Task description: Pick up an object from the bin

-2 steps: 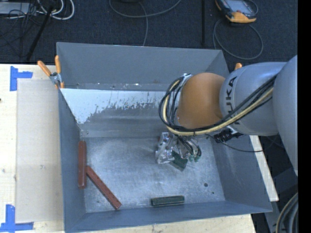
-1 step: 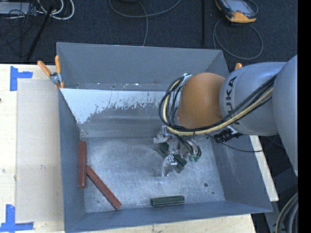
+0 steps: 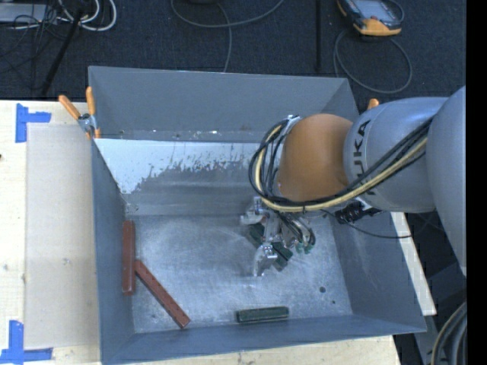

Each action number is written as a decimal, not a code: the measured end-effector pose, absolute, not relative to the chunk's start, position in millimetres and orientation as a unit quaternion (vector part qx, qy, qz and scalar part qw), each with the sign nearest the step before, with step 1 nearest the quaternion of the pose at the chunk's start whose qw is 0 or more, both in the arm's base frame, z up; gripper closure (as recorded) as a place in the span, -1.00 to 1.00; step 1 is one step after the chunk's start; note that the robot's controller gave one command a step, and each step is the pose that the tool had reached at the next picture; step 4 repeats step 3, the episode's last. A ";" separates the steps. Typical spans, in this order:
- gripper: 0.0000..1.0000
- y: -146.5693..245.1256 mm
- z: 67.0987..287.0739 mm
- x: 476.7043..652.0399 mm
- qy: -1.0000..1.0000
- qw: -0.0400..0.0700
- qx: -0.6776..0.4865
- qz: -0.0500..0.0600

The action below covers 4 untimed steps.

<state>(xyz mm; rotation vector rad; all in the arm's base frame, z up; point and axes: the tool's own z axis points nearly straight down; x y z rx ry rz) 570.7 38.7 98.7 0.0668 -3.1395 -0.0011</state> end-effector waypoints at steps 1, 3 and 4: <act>1.00 -4.8 78.6 585.8 -0.997 -0.011 0.076 -0.002; 1.00 1.4 202.3 609.1 -0.994 -0.001 0.109 0.000; 1.00 1.4 202.3 609.1 -0.994 -0.001 0.109 0.000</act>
Offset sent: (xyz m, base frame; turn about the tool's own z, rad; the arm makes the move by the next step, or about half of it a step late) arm 0.0000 0.0000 0.0000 0.0000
